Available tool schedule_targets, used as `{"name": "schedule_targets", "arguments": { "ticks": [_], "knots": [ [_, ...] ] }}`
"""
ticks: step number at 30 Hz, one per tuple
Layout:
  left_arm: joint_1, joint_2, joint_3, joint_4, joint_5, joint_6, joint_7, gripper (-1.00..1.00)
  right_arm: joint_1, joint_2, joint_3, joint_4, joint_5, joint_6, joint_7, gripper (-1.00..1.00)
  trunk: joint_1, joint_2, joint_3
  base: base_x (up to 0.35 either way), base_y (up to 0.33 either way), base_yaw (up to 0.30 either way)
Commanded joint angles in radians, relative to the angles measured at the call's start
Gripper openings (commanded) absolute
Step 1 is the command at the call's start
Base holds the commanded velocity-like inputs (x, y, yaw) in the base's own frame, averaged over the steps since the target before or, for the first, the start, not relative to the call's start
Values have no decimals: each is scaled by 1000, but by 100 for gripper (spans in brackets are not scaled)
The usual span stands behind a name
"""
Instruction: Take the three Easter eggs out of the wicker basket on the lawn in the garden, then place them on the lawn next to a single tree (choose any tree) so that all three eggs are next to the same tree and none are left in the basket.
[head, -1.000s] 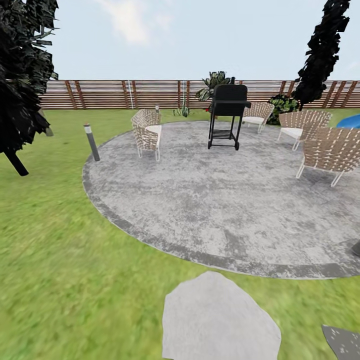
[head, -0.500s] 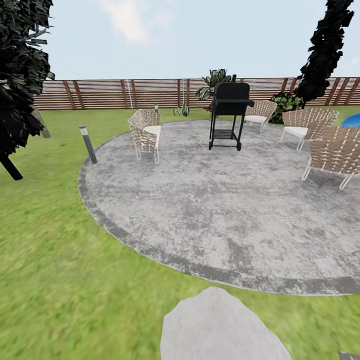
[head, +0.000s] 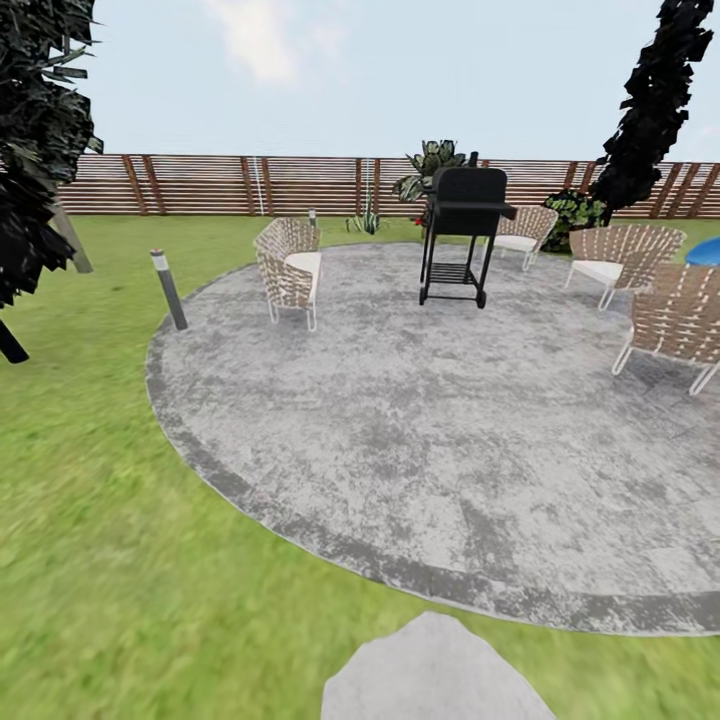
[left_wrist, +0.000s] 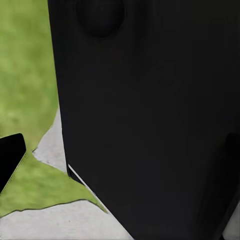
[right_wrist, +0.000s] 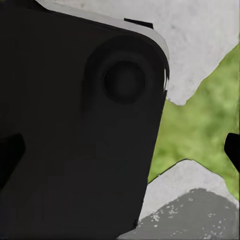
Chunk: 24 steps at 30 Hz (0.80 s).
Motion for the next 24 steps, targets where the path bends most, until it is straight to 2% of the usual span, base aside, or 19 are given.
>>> {"name": "schedule_targets", "arguments": {
  "ticks": [1,3,6,24],
  "knots": [
    [0,0,1,0,1,0,-1,100,-1,0,0,1,29,-2,-1,100,1,0,-1,337,0,0],
    [0,0,1,0,1,0,-1,100,-1,1,-1,1,52,-3,-1,100,1,0,-1,337,0,0],
    [0,0,1,0,1,0,-1,100,-1,2,-1,1,66,-5,-1,100,1,0,-1,336,0,0],
    [0,0,1,0,1,0,-1,100,-1,1,-2,-1,71,-8,-3,100,1,0,-1,336,0,0]
  ]
}}
